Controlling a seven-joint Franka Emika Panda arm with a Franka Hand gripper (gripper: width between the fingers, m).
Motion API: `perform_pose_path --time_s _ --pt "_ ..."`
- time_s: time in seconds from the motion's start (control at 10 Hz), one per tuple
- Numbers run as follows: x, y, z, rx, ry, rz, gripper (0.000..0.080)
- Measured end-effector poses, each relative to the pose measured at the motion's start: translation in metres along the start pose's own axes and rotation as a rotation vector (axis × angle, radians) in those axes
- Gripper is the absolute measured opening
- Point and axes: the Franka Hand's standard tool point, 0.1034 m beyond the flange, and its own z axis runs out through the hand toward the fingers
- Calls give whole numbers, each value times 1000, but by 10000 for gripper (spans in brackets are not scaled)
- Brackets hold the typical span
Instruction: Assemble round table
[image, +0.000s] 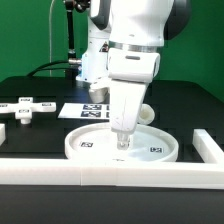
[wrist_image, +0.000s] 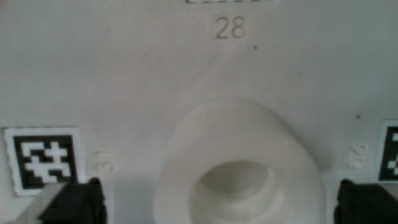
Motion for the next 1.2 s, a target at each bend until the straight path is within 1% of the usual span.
perform_pose_path --time_s 0.3,0.4,0.5,1.2 --pt "-2 -1 2 5 -1 3 650" --pt "-2 -1 2 5 -1 3 547" --pt "-2 -1 2 5 -1 3 410" --pt "-2 -1 2 5 -1 3 405"
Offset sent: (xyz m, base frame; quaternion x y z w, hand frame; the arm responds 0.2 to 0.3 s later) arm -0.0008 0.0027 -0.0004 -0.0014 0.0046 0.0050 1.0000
